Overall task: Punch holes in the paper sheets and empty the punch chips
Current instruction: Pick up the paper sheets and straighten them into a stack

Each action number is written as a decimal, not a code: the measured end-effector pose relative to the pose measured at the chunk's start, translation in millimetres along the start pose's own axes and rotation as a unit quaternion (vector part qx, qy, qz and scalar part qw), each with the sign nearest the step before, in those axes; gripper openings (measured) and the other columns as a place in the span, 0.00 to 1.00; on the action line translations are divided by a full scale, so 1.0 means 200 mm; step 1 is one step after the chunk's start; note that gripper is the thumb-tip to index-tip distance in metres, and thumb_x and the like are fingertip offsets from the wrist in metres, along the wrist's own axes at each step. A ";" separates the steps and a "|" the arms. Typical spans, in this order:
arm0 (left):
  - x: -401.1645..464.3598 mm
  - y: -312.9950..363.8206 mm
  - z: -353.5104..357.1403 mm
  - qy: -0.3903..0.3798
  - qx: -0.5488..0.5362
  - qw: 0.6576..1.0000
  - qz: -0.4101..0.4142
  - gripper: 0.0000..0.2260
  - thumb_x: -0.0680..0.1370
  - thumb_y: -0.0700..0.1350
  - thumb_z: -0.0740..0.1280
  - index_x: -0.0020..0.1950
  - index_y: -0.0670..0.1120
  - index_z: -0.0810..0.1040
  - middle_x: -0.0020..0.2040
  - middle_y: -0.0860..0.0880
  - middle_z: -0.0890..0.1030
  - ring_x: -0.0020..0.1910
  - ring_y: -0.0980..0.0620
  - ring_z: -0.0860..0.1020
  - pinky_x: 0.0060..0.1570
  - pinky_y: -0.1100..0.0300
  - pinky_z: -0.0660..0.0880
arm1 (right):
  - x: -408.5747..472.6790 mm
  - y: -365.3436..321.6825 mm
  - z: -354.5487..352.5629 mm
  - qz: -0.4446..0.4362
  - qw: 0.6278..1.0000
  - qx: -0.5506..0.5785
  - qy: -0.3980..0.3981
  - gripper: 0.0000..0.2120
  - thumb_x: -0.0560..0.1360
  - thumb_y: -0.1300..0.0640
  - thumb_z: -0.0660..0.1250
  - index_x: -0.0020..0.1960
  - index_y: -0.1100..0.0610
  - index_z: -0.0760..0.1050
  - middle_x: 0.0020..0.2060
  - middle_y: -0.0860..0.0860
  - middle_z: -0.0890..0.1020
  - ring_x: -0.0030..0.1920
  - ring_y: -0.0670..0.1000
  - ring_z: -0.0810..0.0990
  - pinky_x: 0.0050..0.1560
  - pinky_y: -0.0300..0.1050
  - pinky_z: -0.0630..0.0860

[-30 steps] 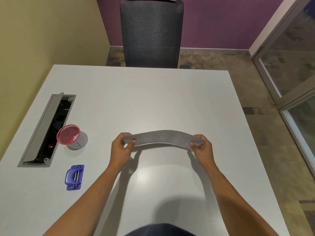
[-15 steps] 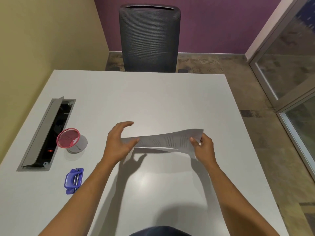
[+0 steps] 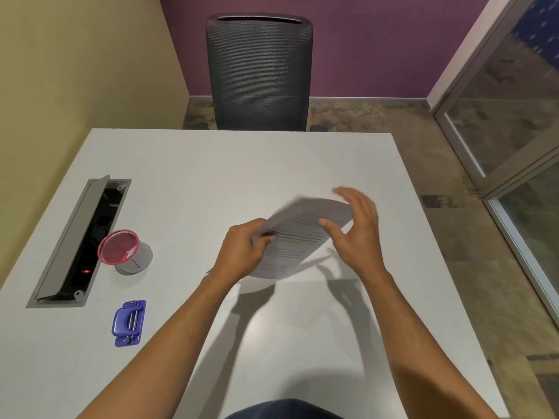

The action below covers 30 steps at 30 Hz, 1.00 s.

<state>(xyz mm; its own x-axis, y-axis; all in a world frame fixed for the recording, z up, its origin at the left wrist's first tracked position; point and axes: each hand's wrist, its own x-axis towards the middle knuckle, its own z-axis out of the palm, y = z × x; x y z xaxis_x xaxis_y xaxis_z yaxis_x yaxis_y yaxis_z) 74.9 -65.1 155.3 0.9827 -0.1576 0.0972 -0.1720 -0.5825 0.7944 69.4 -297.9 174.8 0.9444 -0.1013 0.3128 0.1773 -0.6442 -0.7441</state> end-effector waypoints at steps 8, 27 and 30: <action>-0.06 -0.12 -0.03 0.009 -0.298 0.948 -0.113 0.08 0.75 0.46 0.73 0.52 0.57 0.83 0.51 0.57 0.86 0.51 0.57 0.84 0.48 0.67 0.79 | -0.13 0.17 0.06 0.206 0.935 0.279 -0.073 0.36 0.71 0.63 0.76 0.73 0.51 0.63 0.68 0.51 0.76 0.68 0.47 0.74 0.72 0.45 0.67; -0.09 -0.29 0.07 0.050 -0.298 0.938 -0.170 0.10 0.72 0.43 0.75 0.50 0.56 0.82 0.49 0.55 0.86 0.51 0.54 0.83 0.54 0.54 0.78 | -0.20 0.26 0.25 0.263 0.934 0.226 -0.088 0.13 0.76 0.67 0.69 0.59 0.58 0.76 0.51 0.51 0.83 0.53 0.49 0.82 0.63 0.54 0.77; -0.06 -0.26 0.08 0.071 -0.320 0.929 -0.170 0.09 0.74 0.42 0.74 0.51 0.54 0.83 0.50 0.54 0.86 0.52 0.53 0.84 0.54 0.55 0.78 | -0.19 0.26 0.24 0.238 0.939 0.239 -0.062 0.19 0.74 0.66 0.72 0.60 0.50 0.74 0.55 0.47 0.82 0.57 0.47 0.80 0.60 0.38 0.76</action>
<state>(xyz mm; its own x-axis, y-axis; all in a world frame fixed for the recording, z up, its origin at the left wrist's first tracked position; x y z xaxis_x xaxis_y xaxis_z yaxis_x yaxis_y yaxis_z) 70.4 -45.0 103.8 0.9798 0.0814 -0.1827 0.1815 0.0218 0.9832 56.5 -291.0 97.2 0.9676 -0.1844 -0.1723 -0.1979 -0.1309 -0.9714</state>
